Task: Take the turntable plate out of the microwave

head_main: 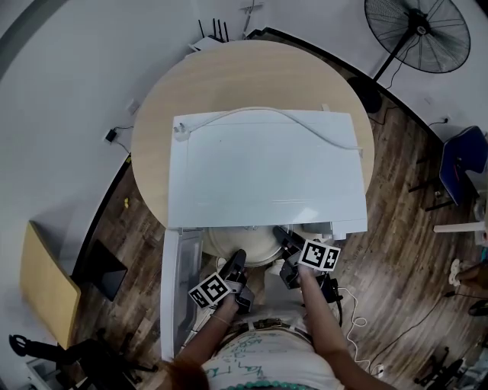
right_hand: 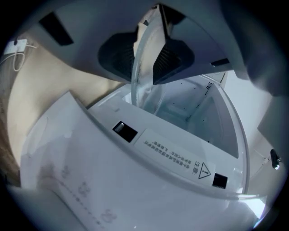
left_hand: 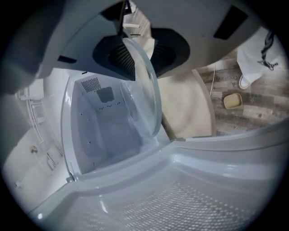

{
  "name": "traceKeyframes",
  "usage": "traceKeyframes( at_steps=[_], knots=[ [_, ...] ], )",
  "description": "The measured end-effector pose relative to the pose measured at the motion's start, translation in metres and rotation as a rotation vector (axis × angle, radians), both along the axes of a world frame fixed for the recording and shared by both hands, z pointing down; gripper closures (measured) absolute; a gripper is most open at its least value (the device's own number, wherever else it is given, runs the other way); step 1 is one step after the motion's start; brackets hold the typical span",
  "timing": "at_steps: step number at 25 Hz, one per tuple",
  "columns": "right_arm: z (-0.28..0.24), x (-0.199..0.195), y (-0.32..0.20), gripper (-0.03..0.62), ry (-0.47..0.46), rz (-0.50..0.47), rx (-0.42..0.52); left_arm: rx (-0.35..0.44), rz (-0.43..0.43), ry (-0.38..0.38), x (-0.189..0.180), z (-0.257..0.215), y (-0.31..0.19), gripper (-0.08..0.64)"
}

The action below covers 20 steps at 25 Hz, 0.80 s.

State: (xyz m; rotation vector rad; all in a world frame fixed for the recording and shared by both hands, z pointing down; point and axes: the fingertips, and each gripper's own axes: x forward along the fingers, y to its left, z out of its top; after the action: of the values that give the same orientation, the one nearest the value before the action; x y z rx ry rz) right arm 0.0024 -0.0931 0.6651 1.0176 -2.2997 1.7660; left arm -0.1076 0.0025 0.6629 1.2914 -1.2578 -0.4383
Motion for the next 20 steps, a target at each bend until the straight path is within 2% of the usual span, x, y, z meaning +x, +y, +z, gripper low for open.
traceKeyframes(
  at_steps=[2,4,5,7,10,15,20],
  knots=[
    [0.001,0.001,0.0,0.499,-0.005,0.006,-0.007,0.0,0.043,-0.101,-0.003,0.001,-0.002,0.442],
    [0.003,0.001,0.001,0.499,-0.008,0.007,-0.017,-0.001,0.033,-0.22,-0.017,0.001,-0.006,0.342],
    [0.004,0.001,0.002,0.499,-0.009,0.008,-0.023,0.001,0.012,-0.268,-0.027,0.0,-0.01,0.319],
    [0.005,0.001,0.003,0.497,-0.011,0.008,-0.031,0.013,-0.021,-0.333,-0.044,-0.002,-0.02,0.288],
    [0.005,0.001,0.003,0.497,-0.012,0.007,-0.035,0.032,-0.038,-0.406,-0.064,-0.005,-0.035,0.285],
    [0.005,0.001,0.003,0.497,-0.01,0.005,-0.032,0.049,-0.061,-0.446,-0.078,-0.005,-0.056,0.285],
    [0.005,0.0,0.003,0.486,0.011,-0.01,-0.018,0.034,-0.066,-0.366,-0.077,0.005,-0.065,0.289]
  ],
)
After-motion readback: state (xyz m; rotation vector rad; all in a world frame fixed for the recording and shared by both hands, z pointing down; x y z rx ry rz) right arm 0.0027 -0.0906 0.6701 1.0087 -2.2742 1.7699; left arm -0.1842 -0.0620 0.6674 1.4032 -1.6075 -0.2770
